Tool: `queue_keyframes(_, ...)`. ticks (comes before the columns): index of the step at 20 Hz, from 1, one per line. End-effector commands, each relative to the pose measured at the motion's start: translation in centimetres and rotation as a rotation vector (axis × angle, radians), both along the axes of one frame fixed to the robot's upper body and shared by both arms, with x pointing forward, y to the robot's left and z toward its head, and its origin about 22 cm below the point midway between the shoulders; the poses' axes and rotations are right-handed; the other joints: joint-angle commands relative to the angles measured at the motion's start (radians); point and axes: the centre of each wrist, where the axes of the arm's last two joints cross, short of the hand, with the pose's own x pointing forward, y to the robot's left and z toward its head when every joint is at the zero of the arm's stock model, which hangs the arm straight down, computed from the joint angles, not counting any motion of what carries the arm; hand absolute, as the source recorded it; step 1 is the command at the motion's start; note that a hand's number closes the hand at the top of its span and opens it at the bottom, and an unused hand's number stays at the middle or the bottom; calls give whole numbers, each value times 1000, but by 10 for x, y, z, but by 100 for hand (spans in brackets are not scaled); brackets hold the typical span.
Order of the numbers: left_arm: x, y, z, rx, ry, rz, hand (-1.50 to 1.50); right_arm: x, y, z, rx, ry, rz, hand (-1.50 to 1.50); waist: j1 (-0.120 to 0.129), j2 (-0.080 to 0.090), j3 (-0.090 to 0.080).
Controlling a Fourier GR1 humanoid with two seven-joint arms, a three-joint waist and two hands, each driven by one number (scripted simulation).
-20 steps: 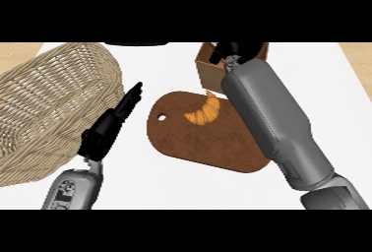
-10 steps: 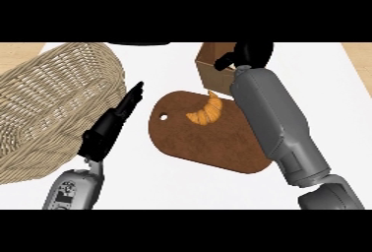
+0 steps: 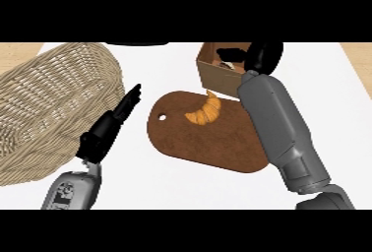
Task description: Pick the cupcake from the cutting board and place it in the cardboard box
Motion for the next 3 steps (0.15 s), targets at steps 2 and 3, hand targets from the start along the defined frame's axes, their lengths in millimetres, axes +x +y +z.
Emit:
queue_keyframes(2,-2,8,3,-3,4,22,0,-9,-25,7,175,-212,-45,-150,-14,-6,1)
queue_keyframes(3,-12,1,-3,-2,15,8,0,-19,-31,-5,187,-236,-47,-150,-16,-11,1)
